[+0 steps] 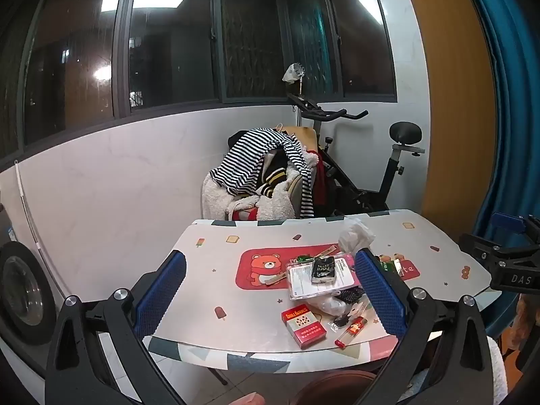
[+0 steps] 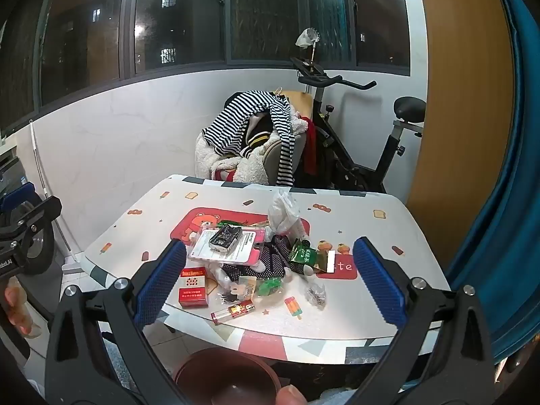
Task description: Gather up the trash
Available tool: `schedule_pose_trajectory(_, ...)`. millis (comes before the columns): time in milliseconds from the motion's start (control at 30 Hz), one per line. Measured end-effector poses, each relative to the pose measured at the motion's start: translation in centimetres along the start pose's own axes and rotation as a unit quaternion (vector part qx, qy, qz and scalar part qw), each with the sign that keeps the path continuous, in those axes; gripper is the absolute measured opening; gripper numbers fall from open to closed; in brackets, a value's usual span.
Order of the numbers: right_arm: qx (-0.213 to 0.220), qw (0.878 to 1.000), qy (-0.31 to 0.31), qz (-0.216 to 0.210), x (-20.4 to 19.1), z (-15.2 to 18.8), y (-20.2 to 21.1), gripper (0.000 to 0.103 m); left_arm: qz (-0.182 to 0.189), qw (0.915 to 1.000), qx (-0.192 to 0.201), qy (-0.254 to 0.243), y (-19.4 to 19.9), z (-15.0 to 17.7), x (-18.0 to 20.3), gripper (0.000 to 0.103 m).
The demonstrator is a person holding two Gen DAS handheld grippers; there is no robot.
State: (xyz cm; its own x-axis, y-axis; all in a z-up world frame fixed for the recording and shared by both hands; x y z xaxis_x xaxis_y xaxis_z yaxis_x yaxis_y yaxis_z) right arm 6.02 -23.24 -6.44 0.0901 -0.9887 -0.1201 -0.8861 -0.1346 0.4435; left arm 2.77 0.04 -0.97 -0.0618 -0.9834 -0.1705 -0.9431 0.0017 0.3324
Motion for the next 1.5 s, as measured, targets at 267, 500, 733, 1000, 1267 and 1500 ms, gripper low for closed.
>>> schedule_pose_trajectory(267,0.001,1.000,-0.001,-0.001,0.06,-0.05,0.03,0.097,-0.003,1.0000,-0.003,-0.003,-0.03,0.04,-0.37,0.098)
schedule_pose_trajectory(500,0.001,1.000,-0.001,-0.001,0.02,0.01,-0.05,0.097,0.000,1.0000,-0.001,-0.006,0.17,0.04,0.07,0.098)
schedule_pose_trajectory(733,0.001,1.000,-0.001,-0.001,-0.17,0.10,-0.11,0.097,0.000,1.0000,-0.001,-0.006,-0.28,0.61,-0.34,0.098)
schedule_pose_trajectory(1000,0.001,1.000,-0.001,-0.001,0.04,-0.28,-0.19,0.097,-0.002,1.0000,-0.002,-0.008,-0.09,0.38,-0.35,0.098)
schedule_pose_trajectory(1267,0.001,1.000,-0.001,-0.001,0.05,-0.33,-0.19,0.097,-0.002,1.0000,-0.002,-0.008,-0.10,0.30,-0.29,0.098)
schedule_pose_trajectory(1500,0.000,1.000,-0.002,-0.001,0.03,-0.37,-0.12,0.097,-0.002,1.0000,-0.003,-0.009,-0.09,0.22,-0.28,0.098)
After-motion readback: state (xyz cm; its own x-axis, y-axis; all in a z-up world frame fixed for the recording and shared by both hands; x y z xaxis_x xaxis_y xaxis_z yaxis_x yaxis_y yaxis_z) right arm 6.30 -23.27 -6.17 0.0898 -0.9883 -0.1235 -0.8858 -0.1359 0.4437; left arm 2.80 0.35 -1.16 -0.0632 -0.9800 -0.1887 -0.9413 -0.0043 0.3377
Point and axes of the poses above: each gripper's, at about its wrist camera, not at the fingertips, and y roughly against the way its jaws point, x to its right, z to its underside, the point moved 3 cm from there along -y, roughly the way its jaws point, and after that the axes turned 5 degrees about -y, right-handed, at the moved point
